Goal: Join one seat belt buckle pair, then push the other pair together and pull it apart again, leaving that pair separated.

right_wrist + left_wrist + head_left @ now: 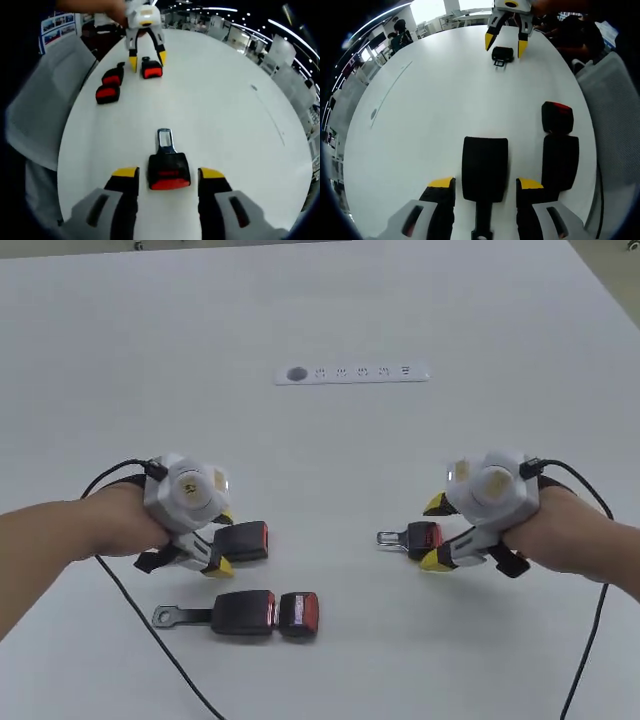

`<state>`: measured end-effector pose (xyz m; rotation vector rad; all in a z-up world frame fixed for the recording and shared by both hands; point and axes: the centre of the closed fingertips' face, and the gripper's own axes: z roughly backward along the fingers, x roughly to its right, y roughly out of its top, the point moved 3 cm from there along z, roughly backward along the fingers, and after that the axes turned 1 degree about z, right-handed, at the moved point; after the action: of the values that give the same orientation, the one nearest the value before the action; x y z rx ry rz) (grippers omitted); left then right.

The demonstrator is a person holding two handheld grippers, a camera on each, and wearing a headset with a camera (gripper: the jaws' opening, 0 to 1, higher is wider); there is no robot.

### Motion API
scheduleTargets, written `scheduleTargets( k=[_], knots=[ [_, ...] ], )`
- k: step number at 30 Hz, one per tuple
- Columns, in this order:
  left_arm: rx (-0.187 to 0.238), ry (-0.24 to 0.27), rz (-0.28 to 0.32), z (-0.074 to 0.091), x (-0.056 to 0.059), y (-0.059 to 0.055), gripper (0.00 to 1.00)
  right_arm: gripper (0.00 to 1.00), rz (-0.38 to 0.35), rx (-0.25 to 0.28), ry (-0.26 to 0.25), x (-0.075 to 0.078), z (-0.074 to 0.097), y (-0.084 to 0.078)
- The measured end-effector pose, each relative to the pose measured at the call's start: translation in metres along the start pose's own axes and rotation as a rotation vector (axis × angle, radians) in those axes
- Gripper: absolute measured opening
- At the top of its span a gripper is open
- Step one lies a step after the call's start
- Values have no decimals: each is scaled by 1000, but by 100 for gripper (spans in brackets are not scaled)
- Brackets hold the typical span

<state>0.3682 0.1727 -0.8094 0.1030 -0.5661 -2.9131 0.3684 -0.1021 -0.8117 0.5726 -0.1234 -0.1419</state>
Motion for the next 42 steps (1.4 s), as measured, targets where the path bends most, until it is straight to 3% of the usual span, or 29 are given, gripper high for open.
scheduleTargets(
  k=[3, 7, 9, 10, 11, 23, 42],
  knots=[
    [-5, -38, -19, -1, 5, 1, 44, 41, -14, -1, 13, 3, -2, -1],
    [-14, -27, -63, -2, 6, 3, 42, 40, -29, 18, 13, 8, -1, 3],
    [-22, -50, -78, -2, 10, 3, 38, 38, 3, 7, 31, 7, -4, 4],
    [-25, -59, -77, -2, 11, 3, 35, 35, 28, -6, 66, 1, -7, 3],
    [-33, -62, -92, -3, 14, 3, 34, 35, 51, -13, 50, 3, -8, 3],
    [-53, -52, -48, -5, 8, -2, 33, 33, 45, -36, 67, 3, -10, 2],
    [-42, -38, -1, -8, 6, -1, 33, 34, 53, -76, 73, 1, -9, 4]
  ],
)
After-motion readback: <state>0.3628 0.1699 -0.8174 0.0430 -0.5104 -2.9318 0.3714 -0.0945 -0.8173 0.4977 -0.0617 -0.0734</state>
